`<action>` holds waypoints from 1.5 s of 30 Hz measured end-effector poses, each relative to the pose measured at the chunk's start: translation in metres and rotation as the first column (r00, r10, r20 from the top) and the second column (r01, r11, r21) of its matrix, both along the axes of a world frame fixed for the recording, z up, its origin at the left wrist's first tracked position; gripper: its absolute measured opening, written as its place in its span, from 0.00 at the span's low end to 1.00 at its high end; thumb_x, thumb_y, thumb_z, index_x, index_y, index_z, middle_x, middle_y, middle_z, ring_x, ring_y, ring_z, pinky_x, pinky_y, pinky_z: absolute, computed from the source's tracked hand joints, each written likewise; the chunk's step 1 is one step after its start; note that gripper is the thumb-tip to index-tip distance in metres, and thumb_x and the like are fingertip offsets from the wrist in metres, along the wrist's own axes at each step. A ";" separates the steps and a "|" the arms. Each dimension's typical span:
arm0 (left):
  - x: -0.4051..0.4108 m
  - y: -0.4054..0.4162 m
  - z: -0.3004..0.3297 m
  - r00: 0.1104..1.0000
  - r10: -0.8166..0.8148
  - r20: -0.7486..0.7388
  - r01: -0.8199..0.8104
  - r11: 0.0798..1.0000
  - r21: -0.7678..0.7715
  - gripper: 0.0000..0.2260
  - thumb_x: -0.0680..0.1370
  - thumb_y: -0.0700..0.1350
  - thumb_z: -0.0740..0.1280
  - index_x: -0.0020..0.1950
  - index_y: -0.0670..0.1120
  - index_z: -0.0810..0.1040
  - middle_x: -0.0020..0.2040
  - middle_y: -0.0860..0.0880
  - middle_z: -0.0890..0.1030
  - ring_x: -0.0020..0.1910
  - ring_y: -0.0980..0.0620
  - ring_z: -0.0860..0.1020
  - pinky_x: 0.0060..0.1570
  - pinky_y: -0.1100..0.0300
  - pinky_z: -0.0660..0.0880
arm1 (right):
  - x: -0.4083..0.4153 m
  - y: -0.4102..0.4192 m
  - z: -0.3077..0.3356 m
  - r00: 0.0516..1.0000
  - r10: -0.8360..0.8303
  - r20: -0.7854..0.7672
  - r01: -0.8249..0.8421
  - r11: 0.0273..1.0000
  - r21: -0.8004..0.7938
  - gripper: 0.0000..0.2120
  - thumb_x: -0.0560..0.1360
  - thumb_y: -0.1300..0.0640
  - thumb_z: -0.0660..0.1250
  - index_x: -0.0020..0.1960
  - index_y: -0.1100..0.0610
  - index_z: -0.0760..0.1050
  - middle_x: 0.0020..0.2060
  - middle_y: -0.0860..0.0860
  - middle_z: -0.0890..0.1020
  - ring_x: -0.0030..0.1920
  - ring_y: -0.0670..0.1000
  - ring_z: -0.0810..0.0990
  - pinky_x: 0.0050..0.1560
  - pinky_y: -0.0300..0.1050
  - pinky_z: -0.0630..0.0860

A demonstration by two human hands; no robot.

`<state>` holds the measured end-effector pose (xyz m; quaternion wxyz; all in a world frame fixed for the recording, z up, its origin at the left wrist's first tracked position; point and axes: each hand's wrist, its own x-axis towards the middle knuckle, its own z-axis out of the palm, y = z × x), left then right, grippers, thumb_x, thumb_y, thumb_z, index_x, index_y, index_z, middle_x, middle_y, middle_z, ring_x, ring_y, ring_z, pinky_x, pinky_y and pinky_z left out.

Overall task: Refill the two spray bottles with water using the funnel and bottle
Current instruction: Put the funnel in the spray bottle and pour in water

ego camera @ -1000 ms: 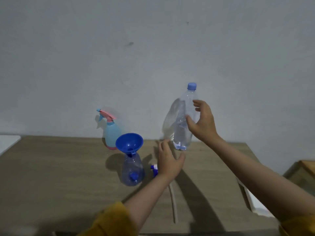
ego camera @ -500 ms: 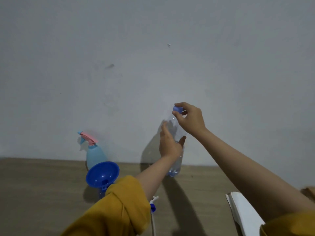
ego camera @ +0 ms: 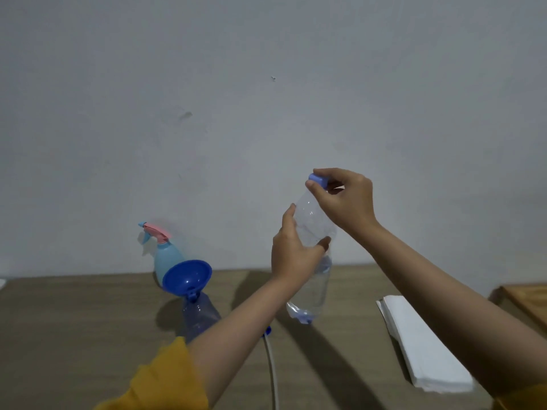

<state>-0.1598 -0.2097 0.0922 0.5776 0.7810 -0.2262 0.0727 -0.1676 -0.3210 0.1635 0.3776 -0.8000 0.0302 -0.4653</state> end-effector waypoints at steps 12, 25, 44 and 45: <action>-0.063 0.031 -0.042 0.996 -0.077 -0.039 0.074 0.994 -0.080 0.40 0.67 0.48 0.77 0.73 0.52 0.58 0.67 0.49 0.72 0.64 0.50 0.74 0.57 0.59 0.75 | -0.071 0.021 -0.015 0.984 0.012 -0.177 -0.042 0.985 -0.168 0.14 0.67 0.47 0.76 0.47 0.55 0.83 0.40 0.48 0.83 0.39 0.44 0.80 0.44 0.35 0.77; -0.059 0.037 -0.045 0.993 -0.112 -0.048 0.109 0.992 -0.071 0.39 0.67 0.48 0.75 0.72 0.57 0.58 0.67 0.49 0.72 0.63 0.53 0.74 0.58 0.56 0.76 | -0.072 0.010 0.009 0.874 0.288 -0.390 -0.314 0.949 -0.002 0.06 0.69 0.64 0.75 0.45 0.58 0.81 0.43 0.55 0.85 0.46 0.52 0.83 0.50 0.44 0.80; -0.056 0.036 -0.048 0.994 -0.095 -0.060 0.091 0.994 -0.068 0.39 0.67 0.49 0.75 0.72 0.58 0.56 0.69 0.48 0.71 0.66 0.50 0.72 0.60 0.51 0.75 | -0.071 0.008 0.045 0.809 0.143 -0.571 -0.327 0.916 -0.234 0.16 0.66 0.58 0.77 0.40 0.52 0.69 0.38 0.55 0.84 0.40 0.57 0.81 0.42 0.57 0.79; -0.056 0.036 -0.048 0.994 -0.094 -0.058 0.090 0.994 -0.067 0.39 0.68 0.49 0.75 0.72 0.58 0.56 0.69 0.48 0.70 0.67 0.50 0.71 0.61 0.51 0.75 | -0.071 0.006 0.045 0.801 0.164 -0.576 -0.346 0.912 -0.222 0.16 0.66 0.60 0.77 0.39 0.52 0.68 0.39 0.55 0.84 0.42 0.58 0.82 0.44 0.57 0.80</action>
